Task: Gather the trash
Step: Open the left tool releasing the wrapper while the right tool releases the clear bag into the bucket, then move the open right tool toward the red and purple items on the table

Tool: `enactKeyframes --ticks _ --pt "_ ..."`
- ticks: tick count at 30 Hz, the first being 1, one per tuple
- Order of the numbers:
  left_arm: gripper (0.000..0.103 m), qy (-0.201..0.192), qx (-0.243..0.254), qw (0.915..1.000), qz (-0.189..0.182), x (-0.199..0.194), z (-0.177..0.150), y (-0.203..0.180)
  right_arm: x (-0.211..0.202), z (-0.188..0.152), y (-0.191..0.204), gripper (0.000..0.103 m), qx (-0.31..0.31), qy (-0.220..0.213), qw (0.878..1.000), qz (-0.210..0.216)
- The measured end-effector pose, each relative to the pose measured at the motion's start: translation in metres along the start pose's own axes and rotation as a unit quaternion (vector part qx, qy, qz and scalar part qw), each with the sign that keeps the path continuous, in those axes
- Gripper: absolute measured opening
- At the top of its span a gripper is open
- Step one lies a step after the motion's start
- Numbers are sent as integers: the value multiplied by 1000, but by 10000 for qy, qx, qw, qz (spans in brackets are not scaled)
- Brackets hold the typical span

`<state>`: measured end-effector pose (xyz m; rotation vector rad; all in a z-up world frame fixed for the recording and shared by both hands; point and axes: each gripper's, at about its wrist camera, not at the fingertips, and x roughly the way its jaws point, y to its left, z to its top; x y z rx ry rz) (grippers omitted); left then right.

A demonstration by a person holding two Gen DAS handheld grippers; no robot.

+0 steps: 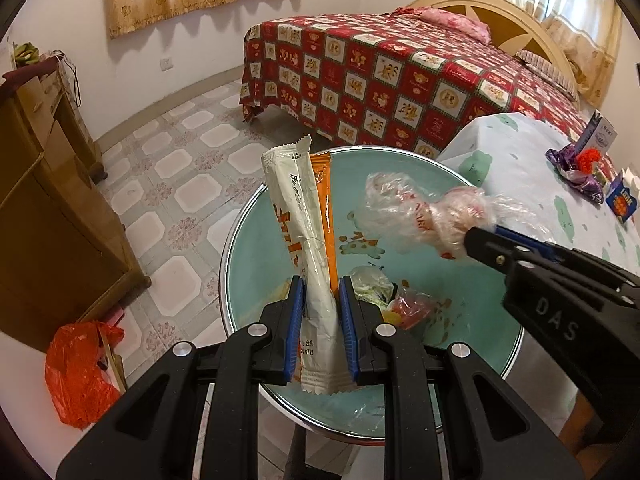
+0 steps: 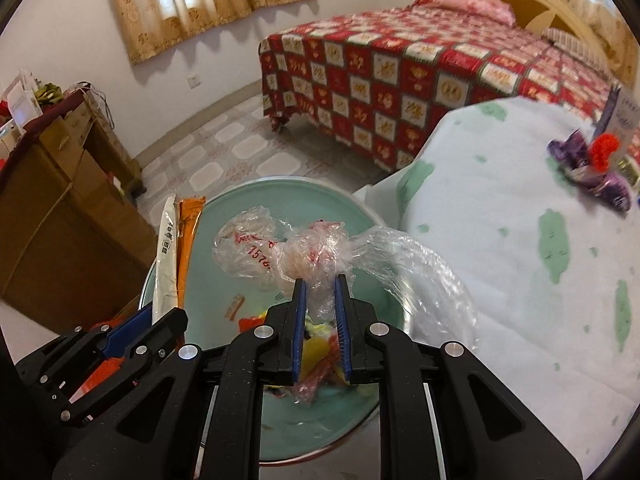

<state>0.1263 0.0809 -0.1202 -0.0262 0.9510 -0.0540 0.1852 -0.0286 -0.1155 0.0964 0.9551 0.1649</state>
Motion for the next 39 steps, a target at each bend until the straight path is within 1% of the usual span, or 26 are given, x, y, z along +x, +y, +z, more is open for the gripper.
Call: enactKeyframes --ticks 1,4,8,18,23,25,26,28,29,35,37,39 --pt "19 6 -4 10000 6 0 0 0 0 1 0 16 1 11 10000 1" --pt "19 0 -2 10000 10 0 0 0 3 1 -1 21 9 88 9997 214" --pt "19 -13 0 10000 16 -1 1 1 -4 2 0 23 -26 -52 9997 255" --pt "19 -35 148 9998 87 -1 0 -4 -28 -5 -3 24 48 -368 9993 -2" --pt "24 16 253 9996 117 1 -1 -7 -36 -6 -12 24 156 -415 9990 -82" --pt "27 10 284 9995 106 1 -1 -9 -39 -6 -14 24 173 -428 9989 -96" --pt "30 0 294 9995 126 0 -1 -10 -41 -7 -14 24 177 -436 9988 -105" --pt "51 -23 296 9994 184 -1 -1 -10 -44 -7 -16 24 198 -469 9986 -128" --pt "54 -45 274 9993 242 -2 -1 -10 -47 -8 -17 24 222 -503 9984 -148" --pt "56 -111 204 9992 331 -4 0 -6 -55 -11 -23 24 339 -580 9975 -224" --pt "63 -161 211 9989 386 -6 0 -7 -59 -12 -25 24 389 -618 9970 -255" --pt "66 -220 194 9987 425 -8 1 -6 -63 -15 -28 25 438 -651 9965 -291"
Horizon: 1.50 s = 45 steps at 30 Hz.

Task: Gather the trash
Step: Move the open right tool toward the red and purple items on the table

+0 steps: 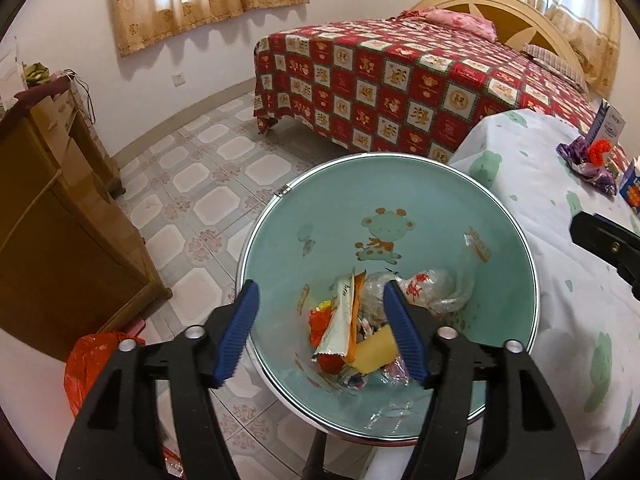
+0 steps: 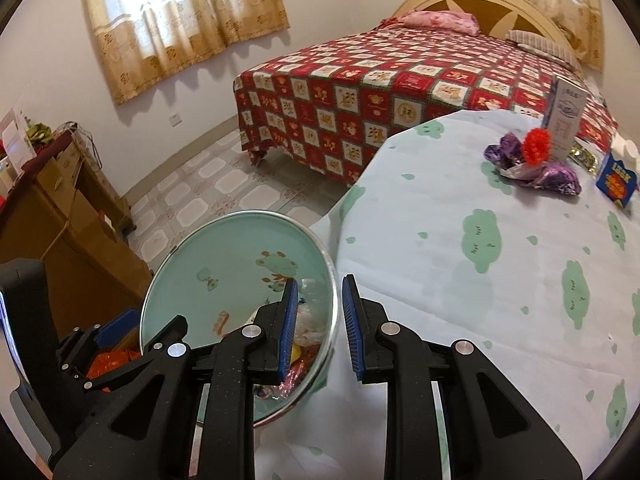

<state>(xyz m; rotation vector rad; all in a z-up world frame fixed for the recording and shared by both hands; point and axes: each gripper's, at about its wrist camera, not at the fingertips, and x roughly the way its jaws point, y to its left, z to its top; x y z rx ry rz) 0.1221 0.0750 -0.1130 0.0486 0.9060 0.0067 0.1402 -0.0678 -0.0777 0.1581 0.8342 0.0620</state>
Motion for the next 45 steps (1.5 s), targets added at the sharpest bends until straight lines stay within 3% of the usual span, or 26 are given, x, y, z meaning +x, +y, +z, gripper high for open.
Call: enactKeyframes --ticks 4,7,18,29,36,45 --pt "73 -115 -37 9999 19 -4 0 0 -7 -3 -10 43 49 -107 9998 -177" --pt "81 -191 -65 9998 10 -8 -1 0 -11 -6 -22 47 146 -136 9994 -300" --pt "82 -323 -57 9991 -262 -17 -5 -7 -31 -20 -101 48 806 -220 9933 -796" --pt "81 -394 278 9971 -583 -23 -1 -40 -50 -29 -192 48 1121 -267 9846 -1312" --pt "74 -554 954 9862 -1235 -32 40 -116 -62 -12 -241 48 1021 -320 9818 -1569" --pt "59 -729 1837 9543 -2241 -18 102 -256 -64 5 -297 48 1082 -103 9833 -1458"
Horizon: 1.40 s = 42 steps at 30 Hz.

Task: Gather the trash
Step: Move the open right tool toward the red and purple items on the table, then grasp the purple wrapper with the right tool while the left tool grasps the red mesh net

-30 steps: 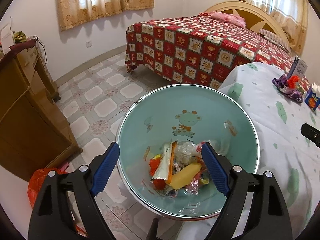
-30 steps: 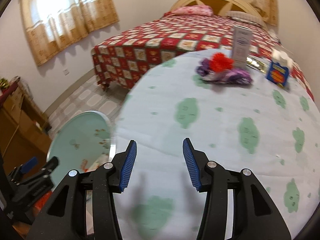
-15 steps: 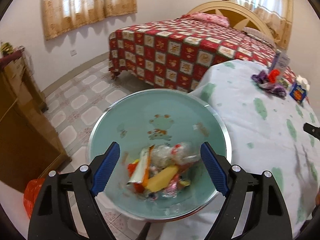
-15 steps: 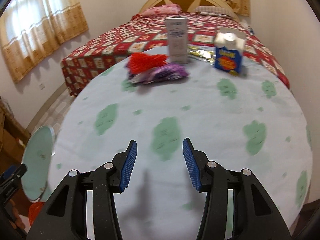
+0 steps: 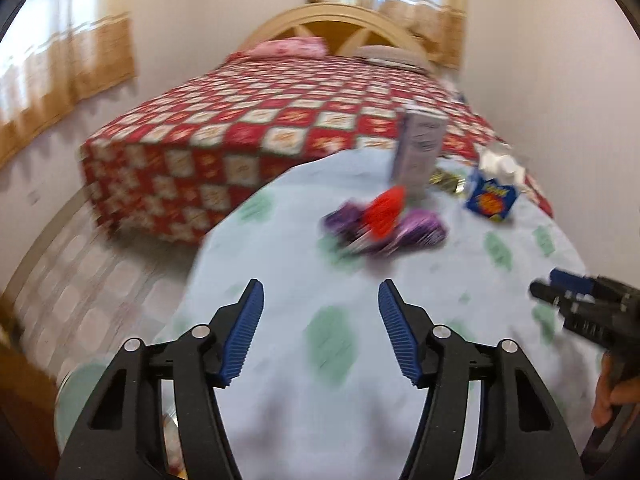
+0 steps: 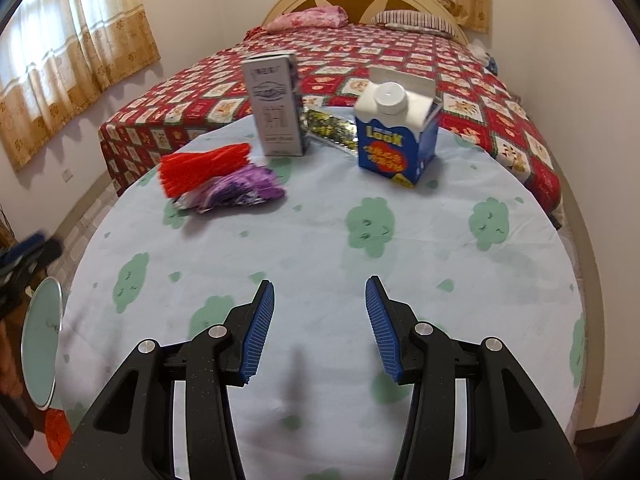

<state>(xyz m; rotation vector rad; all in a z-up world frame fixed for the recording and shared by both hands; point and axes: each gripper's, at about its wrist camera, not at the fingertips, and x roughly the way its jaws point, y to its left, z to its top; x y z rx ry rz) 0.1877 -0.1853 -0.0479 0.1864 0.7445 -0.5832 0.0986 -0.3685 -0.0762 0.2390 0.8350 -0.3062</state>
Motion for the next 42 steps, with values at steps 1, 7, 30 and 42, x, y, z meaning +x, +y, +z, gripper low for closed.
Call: enactKeyframes --ticks 1,7,30,42 --pt "59 7 54 9999 -139 13 11 -8 1 2 -2 48 -12 9 10000 2" --pt "58 251 170 9983 -491 81 49 -43 11 14 -23 48 -96 119 9999 32" --pt "18 26 -244 9995 -221 7 33 21 80 74 14 58 -497 237 9879 1447" --pt "18 197 -918 9951 299 -22 -11 87 143 112 80 60 -2701 1122 9357 1974"
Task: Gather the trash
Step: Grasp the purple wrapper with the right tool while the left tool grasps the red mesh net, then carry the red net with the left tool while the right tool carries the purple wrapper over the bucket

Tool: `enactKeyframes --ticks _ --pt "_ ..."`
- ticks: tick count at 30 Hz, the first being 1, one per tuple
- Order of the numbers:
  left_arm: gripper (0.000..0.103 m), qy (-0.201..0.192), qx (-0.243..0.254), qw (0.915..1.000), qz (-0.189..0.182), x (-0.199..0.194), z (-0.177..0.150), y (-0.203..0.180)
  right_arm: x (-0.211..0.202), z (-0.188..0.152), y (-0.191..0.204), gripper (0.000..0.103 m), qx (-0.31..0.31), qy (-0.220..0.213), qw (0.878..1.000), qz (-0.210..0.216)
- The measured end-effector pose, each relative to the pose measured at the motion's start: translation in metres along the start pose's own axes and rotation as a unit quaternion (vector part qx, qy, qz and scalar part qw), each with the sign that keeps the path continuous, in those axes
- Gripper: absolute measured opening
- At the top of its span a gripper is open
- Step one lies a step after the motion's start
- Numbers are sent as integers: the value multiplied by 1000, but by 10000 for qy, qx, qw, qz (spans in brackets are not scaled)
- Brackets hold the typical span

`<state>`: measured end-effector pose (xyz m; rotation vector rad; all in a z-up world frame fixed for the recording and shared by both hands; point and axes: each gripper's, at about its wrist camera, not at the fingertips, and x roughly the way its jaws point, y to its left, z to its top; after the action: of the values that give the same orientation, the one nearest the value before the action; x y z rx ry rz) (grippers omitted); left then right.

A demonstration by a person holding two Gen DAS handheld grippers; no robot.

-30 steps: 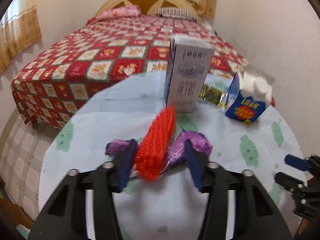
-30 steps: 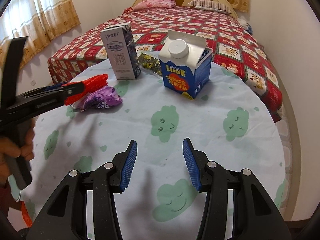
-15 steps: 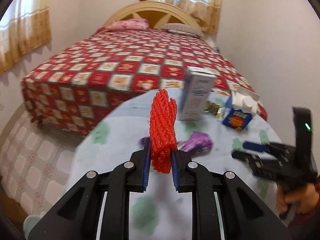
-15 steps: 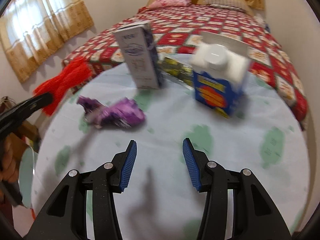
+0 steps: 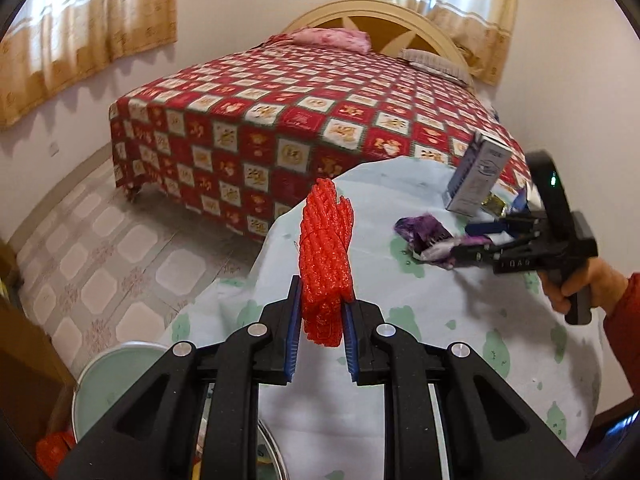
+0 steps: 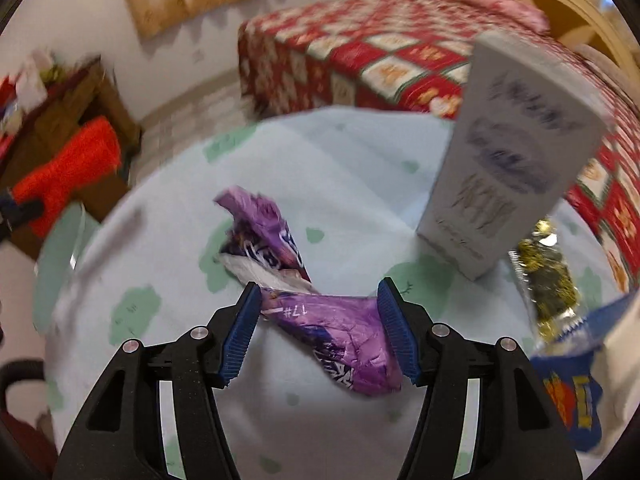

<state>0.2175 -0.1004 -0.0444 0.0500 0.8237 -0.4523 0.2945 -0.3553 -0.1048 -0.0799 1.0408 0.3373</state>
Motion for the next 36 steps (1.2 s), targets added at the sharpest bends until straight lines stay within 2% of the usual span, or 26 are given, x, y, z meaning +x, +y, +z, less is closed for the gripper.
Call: enactKeyframes --ticks 2,4,6,9,13,15,18,22,24,27,36 --pt "19 8 -51 10000 -33 0 -2 1 6 -6 7 48 -47 149 9998 148" --pt "19 29 -45 10000 -64 -1 -4 -2 5 -11 17 37 -213 185 9996 -87" --pt "18 24 -4 10000 -61 -4 -7 -8 2 -16 28 32 -326 344 9981 -392" --pt "19 -55 60 10000 -25 -16 -13 -16 -4 -25 34 27 -119 440 9971 -605" --pt "19 -79 60 9999 12 -32 -27 -26 -33 -47 37 27 742 105 9941 -781" --pt "19 -66 77 9999 94 -37 -34 -30 -49 -64 43 27 1334 -12 9856 -1042" --pt "19 -72 116 9998 154 -47 -45 -37 -65 -90 58 27 1883 -173 9766 -1028" --pt "19 -58 156 9995 253 -61 -61 -44 -82 -110 80 28 2077 -406 9701 -1190" --pt "19 -47 172 9992 350 -67 -70 -46 -90 -121 90 28 2338 -497 9649 -1091" --pt "19 -41 185 9985 509 -77 -81 -45 -95 -128 99 29 2565 -591 9596 -991" --pt "19 -127 143 9980 611 -103 -104 -36 -106 -137 133 29 2833 -751 9522 -863"
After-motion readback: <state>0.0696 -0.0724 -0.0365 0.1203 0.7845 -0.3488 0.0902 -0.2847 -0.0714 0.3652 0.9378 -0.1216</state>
